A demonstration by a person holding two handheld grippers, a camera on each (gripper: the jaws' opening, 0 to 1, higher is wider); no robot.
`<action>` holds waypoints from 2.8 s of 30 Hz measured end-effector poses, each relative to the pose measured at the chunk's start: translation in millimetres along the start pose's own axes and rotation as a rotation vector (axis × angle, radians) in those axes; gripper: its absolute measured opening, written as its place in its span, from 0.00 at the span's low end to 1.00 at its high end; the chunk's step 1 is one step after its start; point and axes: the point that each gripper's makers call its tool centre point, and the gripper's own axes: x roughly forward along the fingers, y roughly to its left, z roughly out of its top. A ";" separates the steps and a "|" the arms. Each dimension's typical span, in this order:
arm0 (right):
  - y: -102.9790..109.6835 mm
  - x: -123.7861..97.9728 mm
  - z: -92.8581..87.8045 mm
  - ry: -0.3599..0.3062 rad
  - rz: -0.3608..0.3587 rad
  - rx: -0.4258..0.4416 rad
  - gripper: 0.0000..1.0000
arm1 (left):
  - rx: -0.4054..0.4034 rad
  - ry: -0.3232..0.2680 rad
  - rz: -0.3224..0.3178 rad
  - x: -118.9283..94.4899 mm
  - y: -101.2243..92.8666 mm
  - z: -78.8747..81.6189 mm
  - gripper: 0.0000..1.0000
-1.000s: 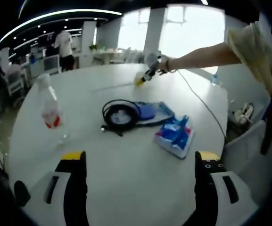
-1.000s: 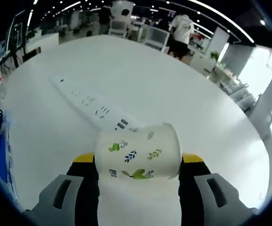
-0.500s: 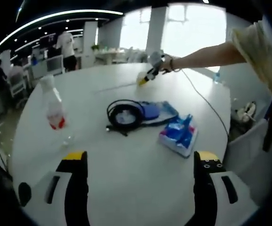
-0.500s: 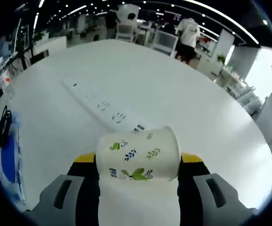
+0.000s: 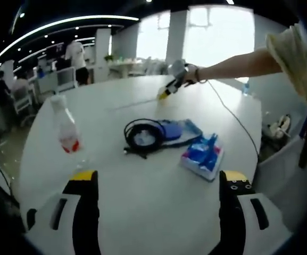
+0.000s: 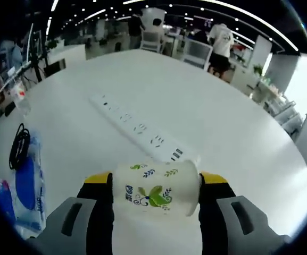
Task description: Arrange the tabletop items into an orderly group along one side of the table until the central work area is clear of visible clutter.
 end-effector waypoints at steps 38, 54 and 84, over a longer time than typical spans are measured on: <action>133.7 -82.9 -16.6 -0.050 0.221 -0.052 0.64 | 0.016 -0.024 -0.018 -6.6 -28.4 10.2 0.96; 200.7 -100.9 -2.0 -0.083 0.314 -0.145 0.64 | 0.035 0.004 -0.021 -14.6 -33.8 2.6 0.99; 287.8 -105.0 -16.1 -0.011 0.403 -0.337 0.64 | 0.030 0.005 -0.007 -31.4 -34.7 -1.0 0.99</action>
